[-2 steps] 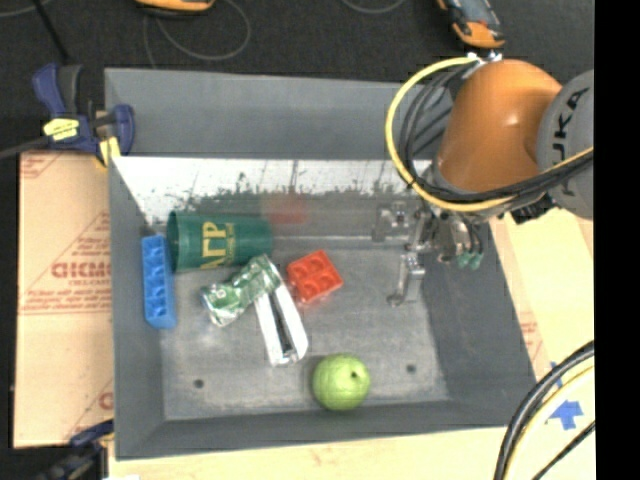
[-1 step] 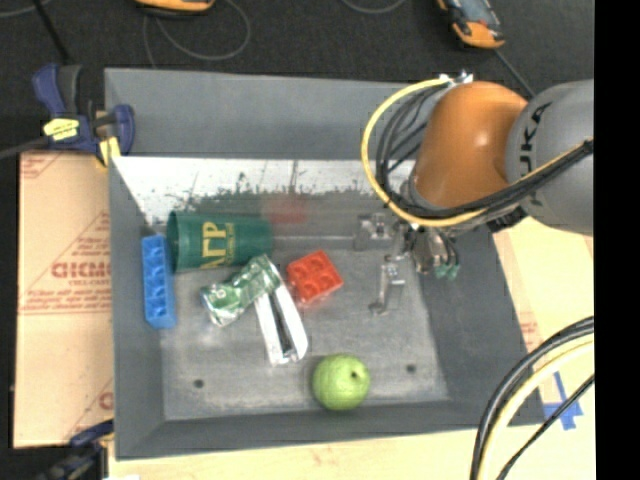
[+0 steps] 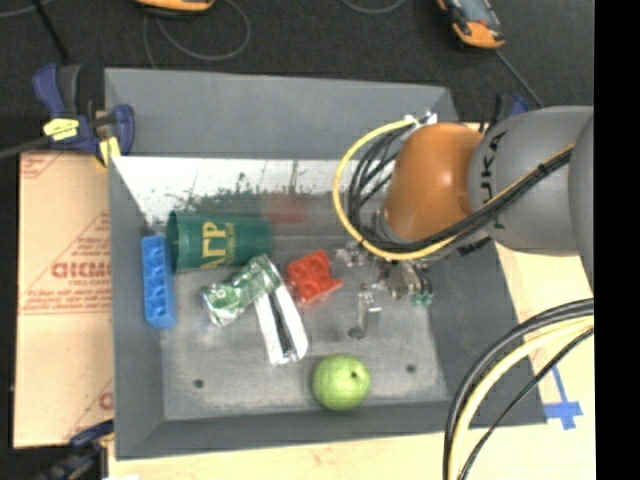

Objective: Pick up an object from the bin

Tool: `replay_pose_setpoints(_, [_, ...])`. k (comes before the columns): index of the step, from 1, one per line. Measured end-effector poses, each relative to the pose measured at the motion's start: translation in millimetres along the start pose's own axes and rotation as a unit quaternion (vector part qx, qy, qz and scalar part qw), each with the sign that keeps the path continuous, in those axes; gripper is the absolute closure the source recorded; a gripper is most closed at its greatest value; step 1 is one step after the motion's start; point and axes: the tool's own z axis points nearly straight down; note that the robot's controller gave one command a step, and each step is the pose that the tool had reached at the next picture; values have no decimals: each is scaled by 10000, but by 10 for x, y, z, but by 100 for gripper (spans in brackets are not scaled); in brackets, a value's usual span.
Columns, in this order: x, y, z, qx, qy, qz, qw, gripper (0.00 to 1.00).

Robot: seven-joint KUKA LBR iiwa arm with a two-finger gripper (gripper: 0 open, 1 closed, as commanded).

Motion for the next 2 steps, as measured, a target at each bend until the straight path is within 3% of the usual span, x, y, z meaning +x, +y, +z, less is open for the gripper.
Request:
replay_pose_setpoints(1, [10,160,332,30,-72,-498,9987,0])
replay_pose_setpoints(2, [173,344,334,41,-162,-820,9965,0])
